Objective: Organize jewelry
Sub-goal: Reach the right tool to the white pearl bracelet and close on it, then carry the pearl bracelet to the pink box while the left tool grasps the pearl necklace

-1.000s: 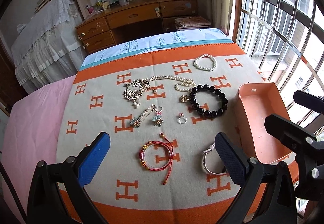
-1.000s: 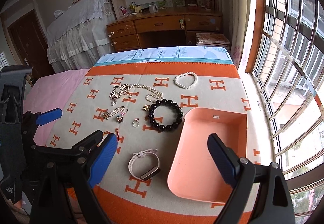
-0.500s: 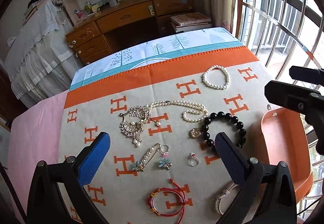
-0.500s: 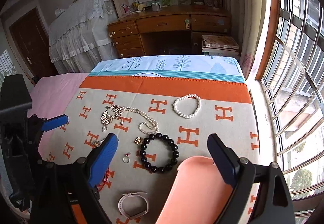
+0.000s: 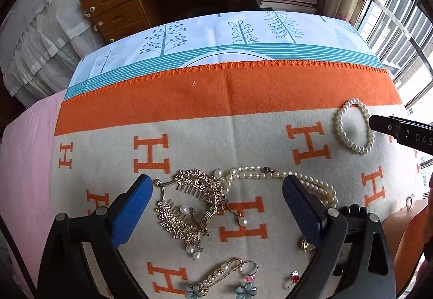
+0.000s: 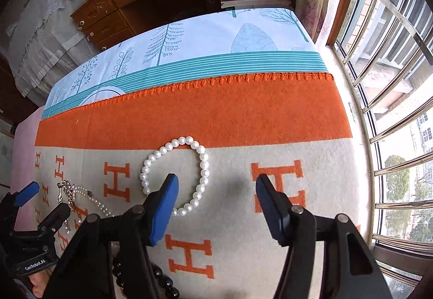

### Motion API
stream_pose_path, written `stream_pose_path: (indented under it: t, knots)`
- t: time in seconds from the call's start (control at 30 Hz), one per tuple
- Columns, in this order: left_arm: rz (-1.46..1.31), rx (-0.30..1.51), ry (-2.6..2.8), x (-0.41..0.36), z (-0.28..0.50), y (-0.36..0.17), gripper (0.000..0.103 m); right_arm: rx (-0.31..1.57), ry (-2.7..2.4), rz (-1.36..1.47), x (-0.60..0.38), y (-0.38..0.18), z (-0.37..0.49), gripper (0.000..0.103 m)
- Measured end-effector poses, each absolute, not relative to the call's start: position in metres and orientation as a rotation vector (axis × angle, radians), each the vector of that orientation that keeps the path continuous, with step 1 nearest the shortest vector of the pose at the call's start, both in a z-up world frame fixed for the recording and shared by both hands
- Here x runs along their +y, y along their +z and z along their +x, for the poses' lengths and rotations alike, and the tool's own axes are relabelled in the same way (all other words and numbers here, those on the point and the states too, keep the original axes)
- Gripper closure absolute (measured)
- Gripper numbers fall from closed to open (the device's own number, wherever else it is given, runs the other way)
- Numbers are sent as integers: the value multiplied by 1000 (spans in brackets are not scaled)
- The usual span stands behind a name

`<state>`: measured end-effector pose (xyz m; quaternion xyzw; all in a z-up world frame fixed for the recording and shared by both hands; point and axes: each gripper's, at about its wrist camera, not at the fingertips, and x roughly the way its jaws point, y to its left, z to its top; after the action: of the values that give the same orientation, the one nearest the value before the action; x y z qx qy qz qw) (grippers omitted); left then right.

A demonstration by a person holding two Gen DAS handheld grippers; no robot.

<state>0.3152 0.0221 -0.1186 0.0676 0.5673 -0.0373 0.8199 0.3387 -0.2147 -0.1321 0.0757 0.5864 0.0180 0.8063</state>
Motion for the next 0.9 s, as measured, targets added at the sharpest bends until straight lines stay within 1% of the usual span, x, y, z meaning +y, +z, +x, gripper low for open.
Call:
stream_pose_path:
  t: [0.1,0.17,0.23,0.3,0.43,0.57,0.6,0.77,0.83,0.9]
  knots:
    - [178,1204,-99,21,318,-122,8,1243,37,111,-208,-138,343,51]
    - [214,1197,-122,17,319,-121,8,1239,32,43,-200,-140,343,57]
    - [255,1192,-158,11,317,-120,8,1215,4,-43,-193,-141,340,77]
    - [307,1191,-207,2,313,-118,8,1200,38,-39,-193,-140,337,95]
    - [466,1169,-289,-19,305,-121,10,1234,68,53,-204,-136,332,95]
    - [572,1168,-343,-31,305,-125,26,1263,116,146,-212,-135,320,95]
    - [584,1172,-356,-32,306,-127,29,1261,124,158,-214,-134,314,95]
    - [634,1156,-433,-35,309,-130,32,1212,170,224,-225,-116,283,95]
    - [645,1148,-459,-35,310,-130,35,1176,193,251,-230,-103,268,95]
    - [651,1149,-484,-35,310,-131,40,1129,211,272,-236,-87,252,96]
